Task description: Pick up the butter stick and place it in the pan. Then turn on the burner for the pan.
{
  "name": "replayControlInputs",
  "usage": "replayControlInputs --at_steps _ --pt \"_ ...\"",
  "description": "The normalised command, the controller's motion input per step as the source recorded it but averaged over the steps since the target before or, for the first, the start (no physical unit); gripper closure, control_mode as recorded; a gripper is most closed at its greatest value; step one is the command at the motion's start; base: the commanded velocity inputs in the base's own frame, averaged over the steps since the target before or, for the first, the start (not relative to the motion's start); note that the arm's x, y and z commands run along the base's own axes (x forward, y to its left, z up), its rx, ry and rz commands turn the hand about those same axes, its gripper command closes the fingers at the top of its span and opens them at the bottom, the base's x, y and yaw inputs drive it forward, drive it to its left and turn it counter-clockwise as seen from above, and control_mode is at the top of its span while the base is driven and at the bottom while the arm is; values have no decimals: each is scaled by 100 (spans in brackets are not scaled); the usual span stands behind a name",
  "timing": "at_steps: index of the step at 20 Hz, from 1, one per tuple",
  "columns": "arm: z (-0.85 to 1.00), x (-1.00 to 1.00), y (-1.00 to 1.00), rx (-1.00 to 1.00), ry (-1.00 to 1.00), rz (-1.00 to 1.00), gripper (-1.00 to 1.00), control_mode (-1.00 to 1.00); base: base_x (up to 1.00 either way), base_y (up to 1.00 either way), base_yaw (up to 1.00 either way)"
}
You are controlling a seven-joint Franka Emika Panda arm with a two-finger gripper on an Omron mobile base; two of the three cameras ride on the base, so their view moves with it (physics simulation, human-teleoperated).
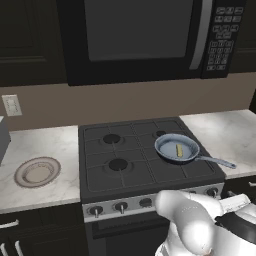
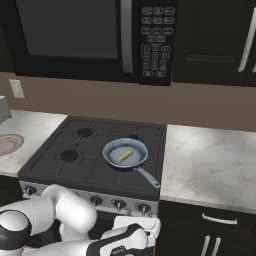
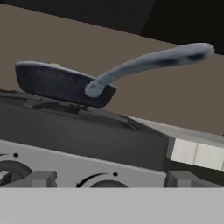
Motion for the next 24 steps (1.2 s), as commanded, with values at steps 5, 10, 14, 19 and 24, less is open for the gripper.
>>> replayControlInputs --at_steps 5,10,14,19,24 --pt "0 12 -1 2 1 0 -100 -100 0 0 0" --pt "-6 10 0 0 1 0 -100 -100 0 0 0" --pt "-18 5 0 0 1 0 -100 -100 0 0 0" --pt "-14 4 0 0 1 0 -100 -100 0 0 0" --pt "-9 7 0 0 0 0 -100 -100 0 0 0"
